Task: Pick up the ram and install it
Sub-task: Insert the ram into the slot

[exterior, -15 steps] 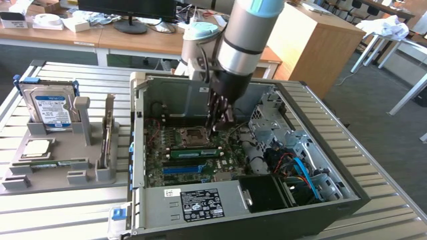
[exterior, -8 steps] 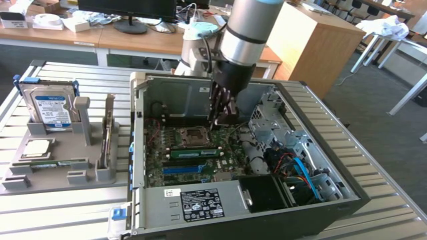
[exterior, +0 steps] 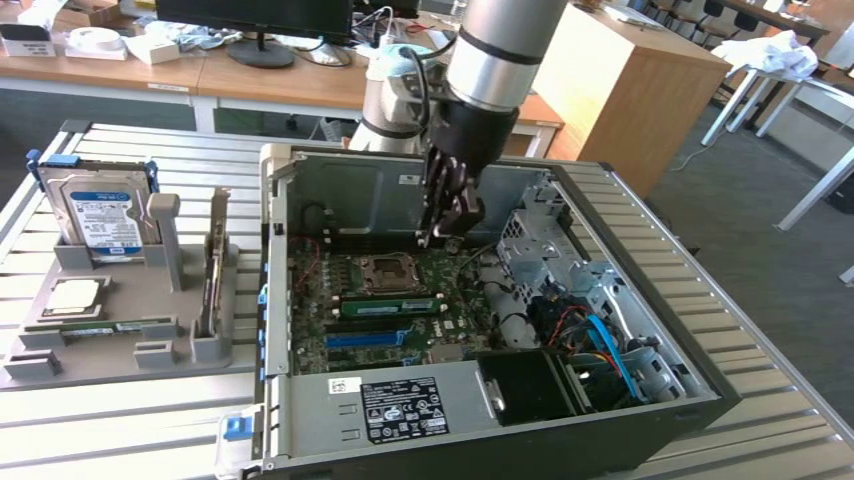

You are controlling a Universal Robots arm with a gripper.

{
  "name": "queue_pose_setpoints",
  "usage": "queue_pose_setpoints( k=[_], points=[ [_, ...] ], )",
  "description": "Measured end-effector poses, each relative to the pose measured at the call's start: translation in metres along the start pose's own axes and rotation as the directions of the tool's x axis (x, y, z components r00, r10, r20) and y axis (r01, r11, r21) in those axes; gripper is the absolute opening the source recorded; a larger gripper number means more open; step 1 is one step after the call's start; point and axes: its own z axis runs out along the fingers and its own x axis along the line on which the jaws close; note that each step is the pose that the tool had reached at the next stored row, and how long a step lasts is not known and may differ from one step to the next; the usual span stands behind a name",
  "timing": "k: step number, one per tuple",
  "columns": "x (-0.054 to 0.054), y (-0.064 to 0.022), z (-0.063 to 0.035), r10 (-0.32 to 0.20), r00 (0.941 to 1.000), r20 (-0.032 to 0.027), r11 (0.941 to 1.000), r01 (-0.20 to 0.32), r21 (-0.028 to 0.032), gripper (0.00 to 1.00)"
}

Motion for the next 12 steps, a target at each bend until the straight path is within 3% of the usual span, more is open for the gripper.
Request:
queue_pose_setpoints(
  k=[9, 10, 12],
  points=[
    [0.000, 0.0007, -0.0177, 0.000, 1.0000, 0.0001, 1.0000, 0.000, 0.0001, 0.37],
    [0.000, 0.0009, -0.0232, 0.000, 1.0000, 0.0002, 1.0000, 0.000, 0.0000, 0.37],
    [0.000, 0.0009, -0.0231, 0.000, 1.0000, 0.0002, 1.0000, 0.000, 0.0001, 0.37]
  ],
)
